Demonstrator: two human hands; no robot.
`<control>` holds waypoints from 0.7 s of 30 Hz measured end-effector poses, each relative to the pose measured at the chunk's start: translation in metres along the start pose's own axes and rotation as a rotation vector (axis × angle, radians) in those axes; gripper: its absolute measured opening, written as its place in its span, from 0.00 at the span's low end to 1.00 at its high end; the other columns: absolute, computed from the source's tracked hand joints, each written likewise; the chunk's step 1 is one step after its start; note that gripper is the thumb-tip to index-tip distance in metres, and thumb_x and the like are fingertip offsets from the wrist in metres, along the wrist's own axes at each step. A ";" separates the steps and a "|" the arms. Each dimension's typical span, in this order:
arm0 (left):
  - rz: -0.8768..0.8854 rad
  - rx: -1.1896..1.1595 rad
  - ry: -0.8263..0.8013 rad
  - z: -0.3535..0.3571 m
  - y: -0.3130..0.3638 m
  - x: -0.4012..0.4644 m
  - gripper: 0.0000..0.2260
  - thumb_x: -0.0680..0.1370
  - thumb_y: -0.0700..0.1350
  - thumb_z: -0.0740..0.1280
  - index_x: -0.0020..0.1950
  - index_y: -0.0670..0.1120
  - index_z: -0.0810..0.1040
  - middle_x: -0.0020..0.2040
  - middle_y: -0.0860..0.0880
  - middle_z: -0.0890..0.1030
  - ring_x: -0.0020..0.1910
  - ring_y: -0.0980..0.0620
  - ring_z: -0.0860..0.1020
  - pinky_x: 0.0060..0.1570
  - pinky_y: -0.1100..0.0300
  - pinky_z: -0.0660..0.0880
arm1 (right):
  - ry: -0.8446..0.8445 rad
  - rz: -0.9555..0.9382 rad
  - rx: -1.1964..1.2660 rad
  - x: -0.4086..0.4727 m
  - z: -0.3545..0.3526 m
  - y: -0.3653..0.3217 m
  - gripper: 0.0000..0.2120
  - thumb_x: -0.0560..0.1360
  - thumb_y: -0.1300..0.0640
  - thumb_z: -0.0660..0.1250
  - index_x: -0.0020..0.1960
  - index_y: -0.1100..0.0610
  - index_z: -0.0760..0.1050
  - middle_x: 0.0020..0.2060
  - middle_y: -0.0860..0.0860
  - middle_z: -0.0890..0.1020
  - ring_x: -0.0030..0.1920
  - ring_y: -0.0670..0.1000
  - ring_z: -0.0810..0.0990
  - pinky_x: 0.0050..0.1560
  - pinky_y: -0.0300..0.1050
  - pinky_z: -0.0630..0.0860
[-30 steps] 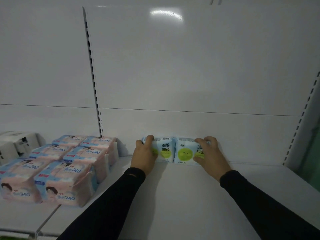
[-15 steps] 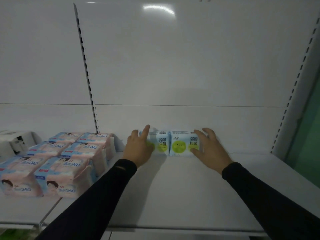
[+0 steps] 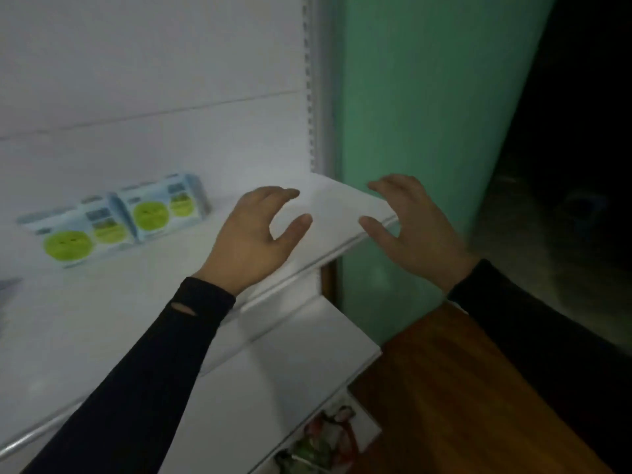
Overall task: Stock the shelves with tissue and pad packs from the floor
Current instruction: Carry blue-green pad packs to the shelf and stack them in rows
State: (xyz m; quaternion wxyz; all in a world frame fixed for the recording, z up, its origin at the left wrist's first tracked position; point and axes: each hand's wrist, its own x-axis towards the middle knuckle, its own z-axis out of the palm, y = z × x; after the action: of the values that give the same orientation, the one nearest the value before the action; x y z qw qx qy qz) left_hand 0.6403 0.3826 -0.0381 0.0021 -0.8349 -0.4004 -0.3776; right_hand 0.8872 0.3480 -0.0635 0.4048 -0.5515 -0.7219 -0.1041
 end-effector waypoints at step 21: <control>0.475 -0.265 -1.025 0.472 0.415 -0.194 0.25 0.80 0.60 0.57 0.69 0.46 0.72 0.67 0.47 0.73 0.66 0.50 0.68 0.66 0.57 0.65 | -0.128 1.112 -0.418 -0.613 -0.283 0.248 0.27 0.78 0.43 0.58 0.70 0.60 0.68 0.66 0.60 0.71 0.65 0.59 0.70 0.63 0.54 0.70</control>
State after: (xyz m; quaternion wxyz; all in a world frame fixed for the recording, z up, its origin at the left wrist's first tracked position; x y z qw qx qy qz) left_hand 1.1387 0.1159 -0.3743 -0.2118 -0.9713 -0.1015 0.0388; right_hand 1.2778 -0.1659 -0.3813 0.2370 -0.9199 -0.3121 0.0168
